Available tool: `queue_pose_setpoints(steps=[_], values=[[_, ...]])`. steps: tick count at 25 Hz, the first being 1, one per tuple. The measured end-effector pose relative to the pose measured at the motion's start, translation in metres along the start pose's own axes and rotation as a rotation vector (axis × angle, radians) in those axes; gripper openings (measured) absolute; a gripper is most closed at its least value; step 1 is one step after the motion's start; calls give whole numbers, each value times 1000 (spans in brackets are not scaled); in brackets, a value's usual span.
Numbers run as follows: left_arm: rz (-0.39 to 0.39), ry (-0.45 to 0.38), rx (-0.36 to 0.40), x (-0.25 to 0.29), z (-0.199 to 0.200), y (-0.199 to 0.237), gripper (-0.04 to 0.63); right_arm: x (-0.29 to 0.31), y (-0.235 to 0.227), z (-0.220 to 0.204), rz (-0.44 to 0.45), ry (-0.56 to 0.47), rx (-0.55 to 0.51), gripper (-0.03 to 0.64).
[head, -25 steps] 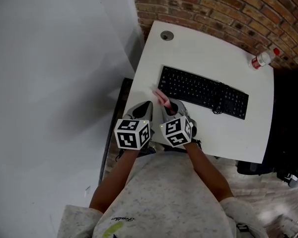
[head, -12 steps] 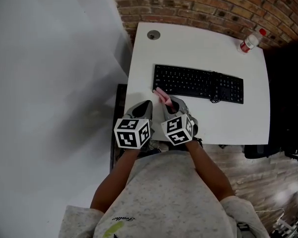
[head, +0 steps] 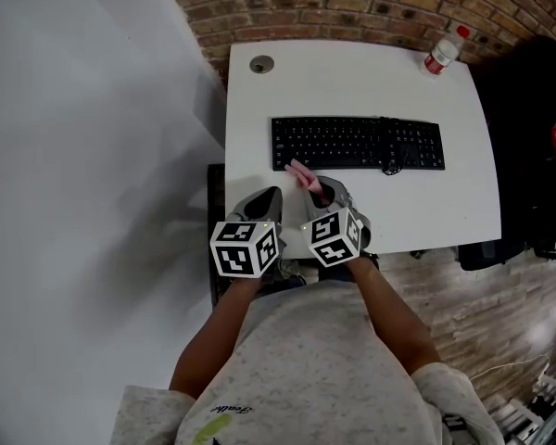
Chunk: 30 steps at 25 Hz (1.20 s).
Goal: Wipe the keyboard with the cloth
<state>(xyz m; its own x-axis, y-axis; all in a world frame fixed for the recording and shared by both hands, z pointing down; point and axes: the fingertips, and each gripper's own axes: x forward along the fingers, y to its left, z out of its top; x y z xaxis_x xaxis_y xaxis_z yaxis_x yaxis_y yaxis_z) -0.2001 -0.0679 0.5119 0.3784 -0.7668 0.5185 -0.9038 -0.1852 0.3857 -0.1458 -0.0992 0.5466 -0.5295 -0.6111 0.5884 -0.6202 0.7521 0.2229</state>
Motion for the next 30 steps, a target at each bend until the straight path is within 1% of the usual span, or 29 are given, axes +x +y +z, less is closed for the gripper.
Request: queue_pose_setpoints(steps=[7,15,30], values=[[-50,25,30,11,2,-8,-8,-3,-15,-6,-55,18,29,25],[-113,44,72,27,6,-28,-8,-12,-33,-18,-113,39,60,25],[-165,69,133,46,7,-61,-9,-34,-69,-47,-190,60,118,25]])
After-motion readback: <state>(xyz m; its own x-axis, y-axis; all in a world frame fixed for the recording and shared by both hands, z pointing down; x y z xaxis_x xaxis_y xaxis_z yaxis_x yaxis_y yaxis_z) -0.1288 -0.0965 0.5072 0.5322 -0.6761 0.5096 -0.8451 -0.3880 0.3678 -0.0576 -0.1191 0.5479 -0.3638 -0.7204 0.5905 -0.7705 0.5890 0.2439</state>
